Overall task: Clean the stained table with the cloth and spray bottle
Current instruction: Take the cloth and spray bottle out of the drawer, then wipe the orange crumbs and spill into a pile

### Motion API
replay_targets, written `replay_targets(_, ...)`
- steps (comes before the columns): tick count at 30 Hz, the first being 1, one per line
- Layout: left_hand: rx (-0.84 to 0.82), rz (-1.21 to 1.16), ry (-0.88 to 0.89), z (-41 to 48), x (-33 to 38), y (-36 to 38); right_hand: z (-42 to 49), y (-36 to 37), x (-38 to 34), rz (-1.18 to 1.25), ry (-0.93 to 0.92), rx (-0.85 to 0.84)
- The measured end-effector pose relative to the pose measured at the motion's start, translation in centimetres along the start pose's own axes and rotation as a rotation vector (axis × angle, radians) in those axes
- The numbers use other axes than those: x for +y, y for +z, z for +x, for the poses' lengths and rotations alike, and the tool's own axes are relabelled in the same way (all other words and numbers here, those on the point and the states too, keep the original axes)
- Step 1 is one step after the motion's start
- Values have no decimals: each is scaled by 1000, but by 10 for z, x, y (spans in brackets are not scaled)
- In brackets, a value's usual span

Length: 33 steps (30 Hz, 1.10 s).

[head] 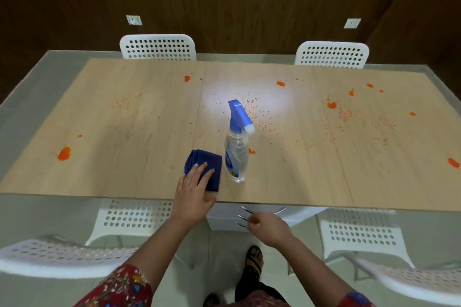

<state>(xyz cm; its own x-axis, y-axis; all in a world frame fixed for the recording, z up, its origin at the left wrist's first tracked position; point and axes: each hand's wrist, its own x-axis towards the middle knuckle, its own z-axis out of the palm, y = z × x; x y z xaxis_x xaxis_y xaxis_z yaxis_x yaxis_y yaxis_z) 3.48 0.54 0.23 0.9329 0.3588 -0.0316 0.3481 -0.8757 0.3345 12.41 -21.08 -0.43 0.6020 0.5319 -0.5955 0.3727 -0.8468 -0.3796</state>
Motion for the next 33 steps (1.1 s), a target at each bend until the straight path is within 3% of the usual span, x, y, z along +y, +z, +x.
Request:
replay_targets(3,-173,49,-41,13,-4,-6,-7,-40,-28,291,-34,288)
replay_targets(5,-198,76,-71,18,-5,-7,-1,-59,-44,405,-97,458)
replay_targets(10,-147,188,-86,19,-4,3,25,-73,-75,506,-273,442)
replay_targets(14,138,140,25,31,-7,-1,41,-79,-76,433,-241,514)
replay_targets(16,277,46,-69,34,-11,-15,47,-81,-77,436,-259,506)
replay_targets(18,435,-125,-299,30,-16,-39,52,-82,-85,501,-293,486)
replay_targets(21,647,-531,-648,7,-39,-72,60,-82,-121,596,-358,383)
replay_targets(24,787,-919,-816,-14,-69,-93,76,-80,-171,603,-418,305)
replay_targets(26,810,-1115,-891,-21,-82,-102,89,-74,-198,616,-442,271)
replay_targets(33,703,-1397,-984,-52,-127,-126,118,-49,-278,513,-439,262)
